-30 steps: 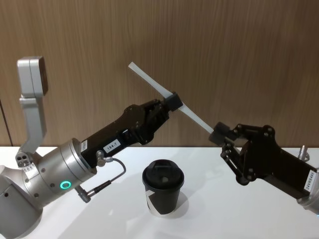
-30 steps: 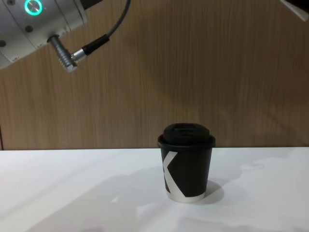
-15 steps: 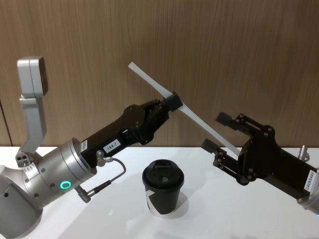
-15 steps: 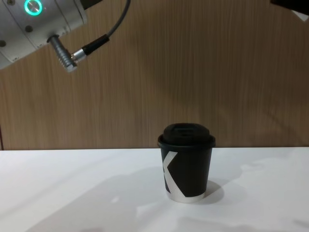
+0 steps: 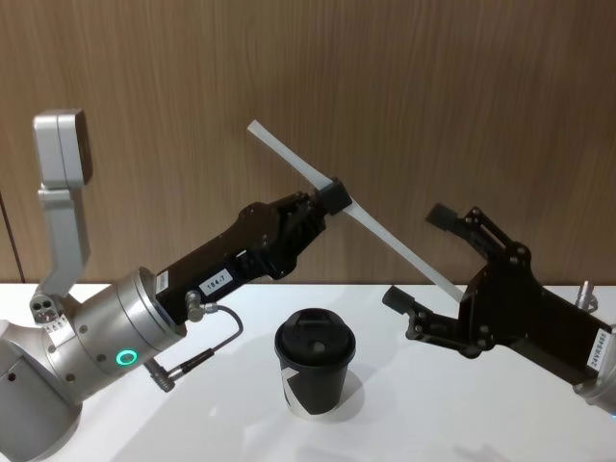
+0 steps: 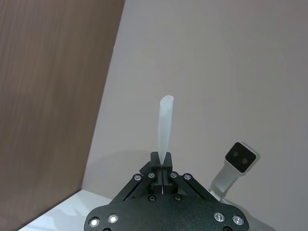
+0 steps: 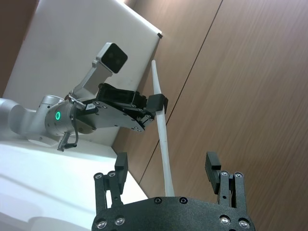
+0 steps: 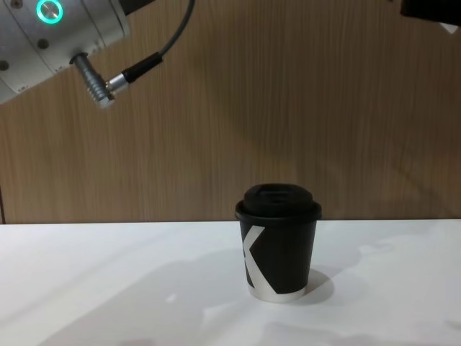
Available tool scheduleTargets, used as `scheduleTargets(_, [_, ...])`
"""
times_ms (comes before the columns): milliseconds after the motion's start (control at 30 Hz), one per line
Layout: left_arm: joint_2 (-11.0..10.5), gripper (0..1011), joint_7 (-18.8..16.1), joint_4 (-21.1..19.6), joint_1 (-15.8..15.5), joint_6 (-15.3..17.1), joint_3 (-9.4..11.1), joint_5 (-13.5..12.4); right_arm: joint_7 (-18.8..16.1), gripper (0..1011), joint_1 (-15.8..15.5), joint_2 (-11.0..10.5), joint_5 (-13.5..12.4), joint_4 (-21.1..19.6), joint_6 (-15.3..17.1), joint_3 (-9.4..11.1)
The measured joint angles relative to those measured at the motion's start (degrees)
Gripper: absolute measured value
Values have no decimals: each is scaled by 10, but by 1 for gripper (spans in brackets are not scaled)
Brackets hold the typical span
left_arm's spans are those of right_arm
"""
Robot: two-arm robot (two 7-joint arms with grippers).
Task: Pick up the straw with one hand, pass it to the other hand, and insert it into the cup.
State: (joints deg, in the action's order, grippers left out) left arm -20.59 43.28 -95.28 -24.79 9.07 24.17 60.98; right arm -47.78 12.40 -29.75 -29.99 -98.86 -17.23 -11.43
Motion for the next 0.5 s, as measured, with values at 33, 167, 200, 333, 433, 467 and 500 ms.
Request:
scheduleTargets(33, [0,8,-2,0,0,-1,0,-1,0,1001,0,0,0,0,0,0])
scheduleTargets(167, [-4,7,-18,-6,2,-4,1,-11,0,1001,0,0,0,0,0,0])
scheduleTargets(200, [-5,7,-21,-7,2,-4,1,-13,0,1001,0,0,0,0,0,0])
scheduleTargets(333, [-12,8,-45,-16,3,-6,3,-30,0,1001,0,0,0,0,0,0])
scheduleTargets(433, [-18,7,-57,-22,3,-6,5,-40,0,1001,0,0,0,0,0,0])
scheduleTargets(467, [-22,8,-65,-26,3,-6,6,-47,0,1001,0,0,0,0,0,0])
scheduleTargets(500, [-24,8,-69,-28,3,-5,7,-50,0,1001,0,0,0,0,0,0])
